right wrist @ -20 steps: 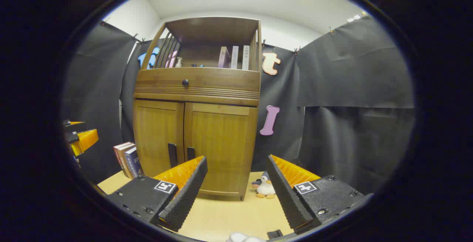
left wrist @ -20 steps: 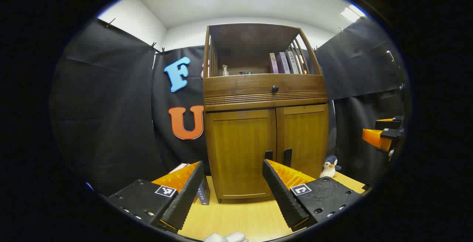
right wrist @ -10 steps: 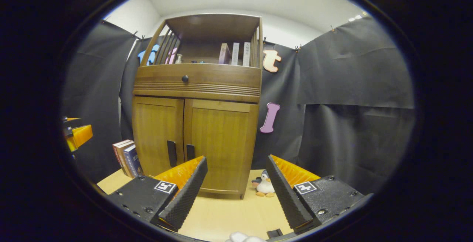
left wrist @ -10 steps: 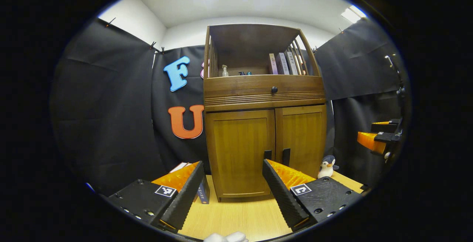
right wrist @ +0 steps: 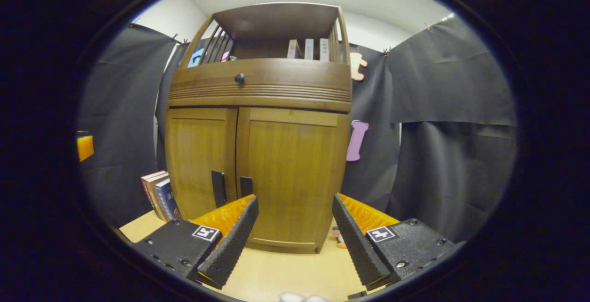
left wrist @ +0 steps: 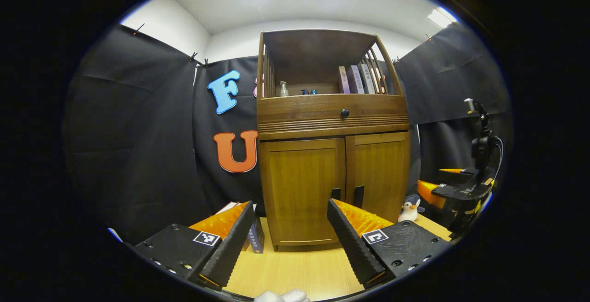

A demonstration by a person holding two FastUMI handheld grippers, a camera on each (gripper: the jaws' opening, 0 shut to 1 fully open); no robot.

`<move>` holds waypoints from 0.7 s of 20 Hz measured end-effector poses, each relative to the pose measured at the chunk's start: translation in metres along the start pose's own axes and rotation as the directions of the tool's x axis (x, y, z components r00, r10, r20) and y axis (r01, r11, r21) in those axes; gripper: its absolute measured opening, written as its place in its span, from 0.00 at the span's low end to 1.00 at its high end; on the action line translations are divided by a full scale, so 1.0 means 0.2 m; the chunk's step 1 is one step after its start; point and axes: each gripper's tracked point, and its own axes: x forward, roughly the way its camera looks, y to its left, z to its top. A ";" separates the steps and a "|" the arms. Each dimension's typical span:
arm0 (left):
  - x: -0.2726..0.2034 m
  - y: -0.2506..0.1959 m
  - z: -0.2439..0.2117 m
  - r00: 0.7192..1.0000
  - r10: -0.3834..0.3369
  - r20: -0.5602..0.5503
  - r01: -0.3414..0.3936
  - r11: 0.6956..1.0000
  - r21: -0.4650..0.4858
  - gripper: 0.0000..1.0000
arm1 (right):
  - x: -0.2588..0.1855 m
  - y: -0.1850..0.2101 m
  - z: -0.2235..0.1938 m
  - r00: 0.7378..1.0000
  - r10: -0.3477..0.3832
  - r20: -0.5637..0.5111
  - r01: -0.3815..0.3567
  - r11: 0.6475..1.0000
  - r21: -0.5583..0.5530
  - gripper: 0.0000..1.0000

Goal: Open the right door of the double-door shoe cabinet with the right hand, and open the left door with the left hand.

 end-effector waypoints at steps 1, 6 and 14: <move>0.00 0.00 0.00 1.000 0.007 -0.007 -0.007 1.000 -0.003 0.96 | 0.07 0.05 -0.02 1.000 0.023 0.000 -0.023 1.000 -0.001 1.00; -0.03 0.03 0.00 0.998 0.059 -0.022 -0.059 0.998 -0.004 0.96 | 0.45 0.29 -0.17 0.994 0.107 -0.029 -0.107 0.994 0.000 1.00; 0.00 0.02 -0.01 0.990 0.139 -0.039 -0.139 0.990 -0.001 0.96 | 0.92 0.48 -0.38 0.978 0.152 -0.143 -0.151 0.988 0.022 0.83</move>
